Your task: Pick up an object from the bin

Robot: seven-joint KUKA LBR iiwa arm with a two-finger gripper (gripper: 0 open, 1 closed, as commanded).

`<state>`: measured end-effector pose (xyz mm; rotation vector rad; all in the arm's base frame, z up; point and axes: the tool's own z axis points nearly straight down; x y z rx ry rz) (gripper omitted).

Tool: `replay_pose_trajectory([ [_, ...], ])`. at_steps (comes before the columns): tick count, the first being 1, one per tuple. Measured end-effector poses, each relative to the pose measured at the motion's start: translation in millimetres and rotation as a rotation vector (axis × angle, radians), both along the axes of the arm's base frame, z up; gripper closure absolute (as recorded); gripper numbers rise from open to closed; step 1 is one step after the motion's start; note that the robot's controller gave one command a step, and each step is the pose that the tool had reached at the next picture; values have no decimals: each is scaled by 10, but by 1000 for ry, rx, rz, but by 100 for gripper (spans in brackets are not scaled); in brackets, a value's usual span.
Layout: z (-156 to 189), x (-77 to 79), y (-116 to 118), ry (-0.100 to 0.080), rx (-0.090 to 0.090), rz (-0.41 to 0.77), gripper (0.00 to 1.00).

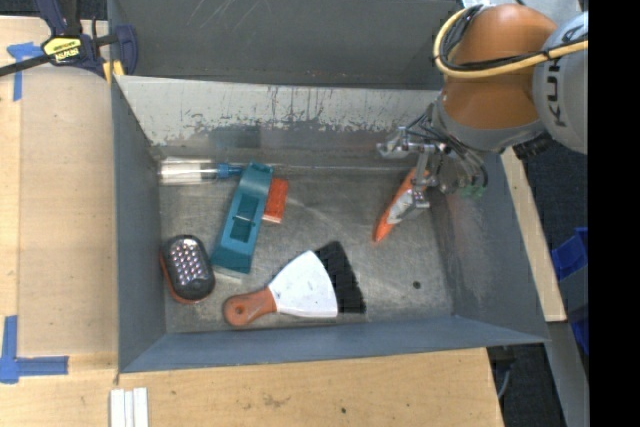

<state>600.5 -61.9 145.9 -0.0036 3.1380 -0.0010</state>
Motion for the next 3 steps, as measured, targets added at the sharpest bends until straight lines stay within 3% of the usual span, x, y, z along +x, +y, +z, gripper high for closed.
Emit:
replay_pose_trajectory([
  [1,27,-29,229,3,1,-34,0],
  [2,-447,-141,-115,-8,2,63,0],
  [3,-604,-160,-291,2,1,169,100],
])
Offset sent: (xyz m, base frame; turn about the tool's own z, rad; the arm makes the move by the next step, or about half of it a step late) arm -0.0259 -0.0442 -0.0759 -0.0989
